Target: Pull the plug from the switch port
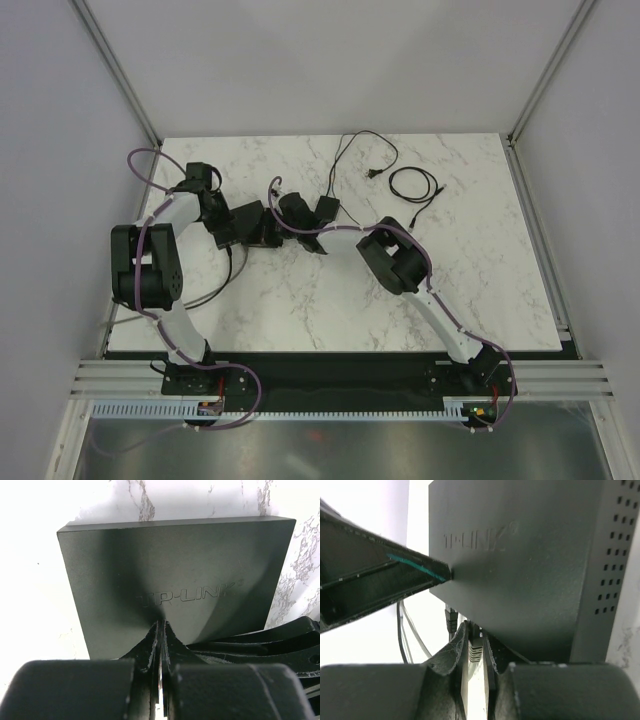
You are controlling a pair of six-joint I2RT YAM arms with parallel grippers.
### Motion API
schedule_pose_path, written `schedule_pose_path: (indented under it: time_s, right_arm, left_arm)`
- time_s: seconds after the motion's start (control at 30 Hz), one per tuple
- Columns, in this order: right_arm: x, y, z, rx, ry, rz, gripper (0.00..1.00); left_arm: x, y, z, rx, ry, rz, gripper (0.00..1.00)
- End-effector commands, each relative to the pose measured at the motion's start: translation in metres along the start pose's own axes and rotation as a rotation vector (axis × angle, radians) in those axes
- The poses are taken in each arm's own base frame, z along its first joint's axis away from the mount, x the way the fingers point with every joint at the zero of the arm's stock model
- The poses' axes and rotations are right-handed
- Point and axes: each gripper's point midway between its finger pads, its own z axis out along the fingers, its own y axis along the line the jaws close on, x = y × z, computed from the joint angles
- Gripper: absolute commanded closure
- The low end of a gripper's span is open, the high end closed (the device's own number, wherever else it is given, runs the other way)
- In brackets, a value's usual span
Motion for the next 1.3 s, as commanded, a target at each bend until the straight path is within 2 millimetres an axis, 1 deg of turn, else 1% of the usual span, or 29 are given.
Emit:
schedule_pose_path:
  time_s: [0.0,0.1,0.23,0.27,0.3,0.4,0.47,0.5,0.53,0.57,0.6,0.63,0.67,0.7,0.73,0.77,0.8,0.83,0.87,0.93,0.97,1.03,1.07,1.1,1.13,1.17,1.2,1.23,1.27]
  right_arm:
    - [0.008,0.005,-0.014,-0.011,0.093,-0.046,1.00]
    - [0.004,-0.001,-0.015,-0.037,0.073,0.020,1.00]
    - [0.007,0.003,-0.015,-0.073,0.083,0.065,1.00]
    - [0.010,0.000,-0.017,-0.065,0.083,0.063,1.00]
    - [0.003,0.008,-0.022,-0.065,0.059,0.042,1.00]
    - [-0.003,0.017,-0.036,-0.035,0.036,-0.030,1.00]
    - [-0.003,0.020,-0.044,-0.043,0.023,-0.060,1.00]
    - [-0.009,0.036,-0.052,-0.071,0.003,-0.094,1.00]
    - [-0.012,0.041,-0.056,-0.086,-0.008,-0.115,1.00]
    - [-0.016,0.052,-0.063,-0.101,-0.020,-0.137,1.00]
    - [-0.017,0.055,-0.066,-0.104,-0.022,-0.166,1.00]
    - [-0.017,0.060,-0.070,-0.112,-0.019,-0.180,1.00]
    - [-0.020,0.070,-0.077,-0.124,-0.026,-0.197,1.00]
    - [-0.021,0.074,-0.080,-0.126,-0.026,-0.210,1.00]
    - [-0.020,0.077,-0.084,-0.119,-0.024,-0.222,1.00]
    - [-0.024,0.091,-0.095,-0.134,-0.033,-0.241,1.00]
    - [-0.024,0.095,-0.101,-0.131,-0.041,-0.250,1.00]
    - [-0.024,0.096,-0.108,-0.122,-0.053,-0.260,1.00]
    - [-0.023,0.099,-0.121,-0.105,-0.068,-0.264,1.00]
    - [-0.019,0.097,-0.135,-0.067,-0.072,-0.270,1.00]
    - [-0.019,0.103,-0.148,-0.055,-0.091,-0.289,1.00]
    - [-0.018,0.103,-0.162,-0.023,-0.093,-0.301,1.00]
    - [-0.020,0.112,-0.176,-0.019,-0.116,-0.325,1.00]
    - [-0.024,0.112,-0.183,0.005,-0.140,-0.333,1.00]
    - [-0.022,0.110,-0.189,0.033,-0.140,-0.330,1.00]
    - [-0.025,0.120,-0.202,0.032,-0.161,-0.345,1.00]
    - [-0.029,0.120,-0.209,0.056,-0.185,-0.353,1.00]
    - [-0.028,0.122,-0.217,0.068,-0.186,-0.355,1.00]
    - [-0.028,0.133,-0.231,0.057,-0.206,-0.364,1.00]
  left_arm:
    - [0.026,0.015,0.015,-0.057,0.097,0.018,0.98]
    - [0.026,0.016,0.015,-0.060,0.096,0.017,0.98]
    - [0.025,0.015,0.014,-0.059,0.091,0.019,0.98]
    - [0.025,0.015,0.014,-0.059,0.090,0.017,0.98]
    - [0.024,0.015,0.013,-0.058,0.087,0.016,0.98]
    - [0.017,0.012,0.006,-0.049,0.059,0.018,0.98]
    - [0.011,0.010,0.000,-0.049,0.032,0.014,0.98]
    - [0.008,0.009,-0.004,-0.046,0.017,0.015,0.98]
    - [-0.001,0.006,-0.013,-0.038,-0.025,0.017,0.98]
    - [-0.005,0.004,-0.018,-0.034,-0.048,0.019,0.98]
    - [-0.010,0.003,-0.025,-0.029,-0.073,0.020,0.98]
    - [-0.019,-0.002,-0.037,-0.013,-0.122,0.026,0.98]
    - [-0.023,-0.005,-0.044,-0.002,-0.149,0.033,0.98]
    - [-0.026,-0.005,-0.050,-0.001,-0.176,0.040,0.98]
    - [-0.036,-0.002,-0.065,-0.020,-0.238,0.042,0.98]
    - [-0.036,-0.011,-0.070,-0.013,-0.266,0.073,0.98]
    - [-0.038,-0.010,-0.076,-0.027,-0.291,0.081,0.98]
    - [-0.041,-0.012,-0.082,-0.023,-0.314,0.088,0.98]
    - [-0.047,-0.015,-0.093,-0.011,-0.351,0.100,0.98]
    - [-0.050,-0.020,-0.104,0.009,-0.384,0.111,0.98]
    - [-0.054,-0.024,-0.114,0.028,-0.415,0.120,0.98]
    - [-0.056,-0.025,-0.121,0.034,-0.437,0.126,0.98]
    - [-0.058,-0.025,-0.126,0.036,-0.453,0.129,0.98]
    - [-0.060,-0.025,-0.132,0.037,-0.474,0.128,0.98]
    - [-0.061,-0.025,-0.135,0.039,-0.485,0.131,0.98]
    - [-0.062,-0.025,-0.137,0.039,-0.494,0.133,0.98]
    - [-0.063,-0.026,-0.143,0.047,-0.514,0.133,0.98]
    - [-0.063,-0.027,-0.144,0.050,-0.520,0.135,0.98]
    - [-0.062,-0.027,-0.145,0.052,-0.522,0.138,0.98]
